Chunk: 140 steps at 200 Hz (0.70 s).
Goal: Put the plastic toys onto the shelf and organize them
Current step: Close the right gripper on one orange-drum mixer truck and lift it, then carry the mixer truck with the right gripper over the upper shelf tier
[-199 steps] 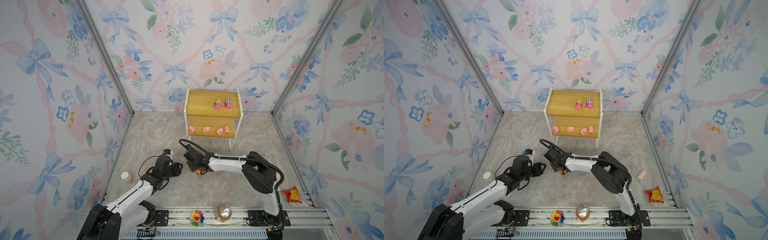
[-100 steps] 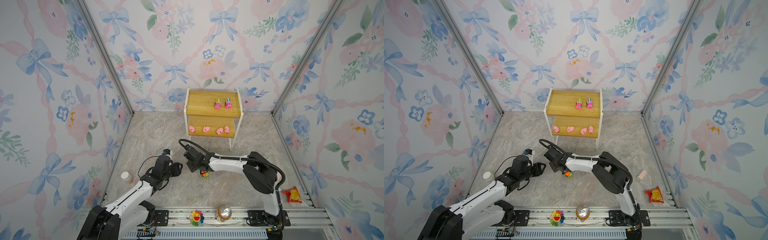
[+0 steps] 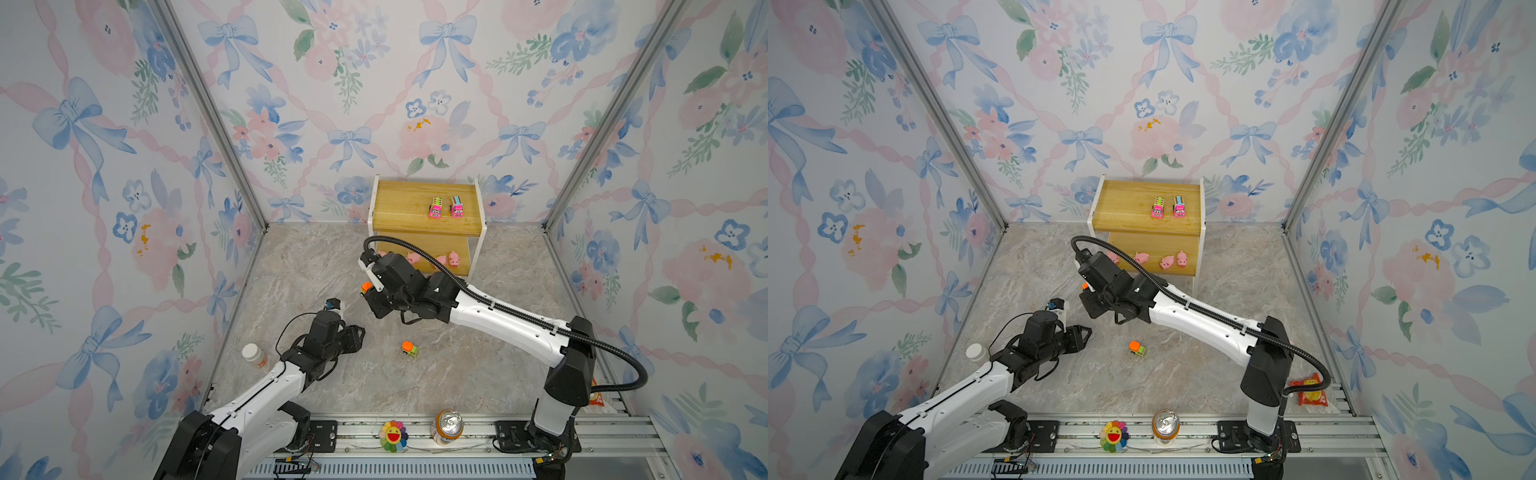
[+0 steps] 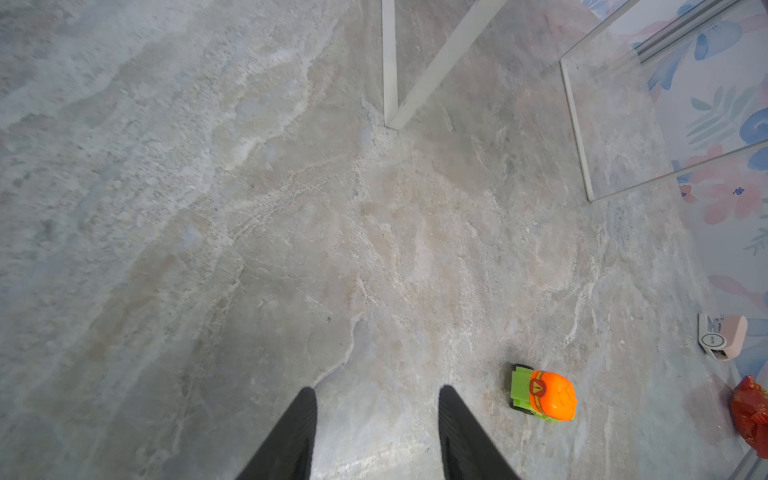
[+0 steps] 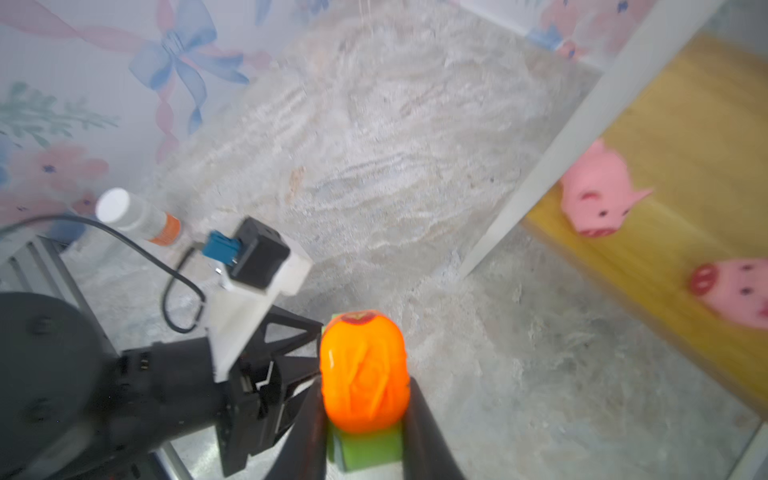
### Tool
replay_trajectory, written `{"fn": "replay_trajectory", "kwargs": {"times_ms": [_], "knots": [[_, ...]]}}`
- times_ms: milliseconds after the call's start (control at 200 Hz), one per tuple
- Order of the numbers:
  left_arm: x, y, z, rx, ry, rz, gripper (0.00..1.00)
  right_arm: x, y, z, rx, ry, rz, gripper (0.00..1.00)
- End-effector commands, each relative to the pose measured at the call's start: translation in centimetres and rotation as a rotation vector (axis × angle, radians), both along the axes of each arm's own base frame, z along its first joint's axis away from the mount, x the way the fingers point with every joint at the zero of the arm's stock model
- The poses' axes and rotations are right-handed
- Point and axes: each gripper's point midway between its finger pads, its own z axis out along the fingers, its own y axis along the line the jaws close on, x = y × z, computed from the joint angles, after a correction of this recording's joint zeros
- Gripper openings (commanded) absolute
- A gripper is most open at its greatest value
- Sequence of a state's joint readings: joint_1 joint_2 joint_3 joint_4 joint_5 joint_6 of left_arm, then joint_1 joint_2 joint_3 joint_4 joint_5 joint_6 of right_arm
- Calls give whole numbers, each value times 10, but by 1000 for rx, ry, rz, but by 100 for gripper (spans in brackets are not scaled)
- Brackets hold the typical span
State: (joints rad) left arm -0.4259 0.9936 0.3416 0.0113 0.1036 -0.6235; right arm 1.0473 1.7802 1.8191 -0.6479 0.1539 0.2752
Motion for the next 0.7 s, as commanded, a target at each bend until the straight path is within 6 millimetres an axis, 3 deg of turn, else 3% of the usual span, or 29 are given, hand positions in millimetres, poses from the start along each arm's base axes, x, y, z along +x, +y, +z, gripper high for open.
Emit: {"fn": "replay_trajectory", "kwargs": {"times_ms": [0,120,235,400,495,695], "knots": [[-2,1,-4,20,5,-10,49,-5,-34,56,0,-30,-28,16],[-3,-1,-4,13,8,-18,49,21,-57,108,86,-105,-141,15],[-3,-4,-4,10,11,-34,49,54,-79,132,165,-125,-269,15],[-3,-6,-5,-1,14,-42,48,91,-103,147,168,-200,-456,15],[-3,-8,-4,-7,11,-46,49,105,-106,153,172,-229,-507,15],[-3,-8,-5,-10,14,-49,48,130,-117,150,150,-257,-624,14]]}}
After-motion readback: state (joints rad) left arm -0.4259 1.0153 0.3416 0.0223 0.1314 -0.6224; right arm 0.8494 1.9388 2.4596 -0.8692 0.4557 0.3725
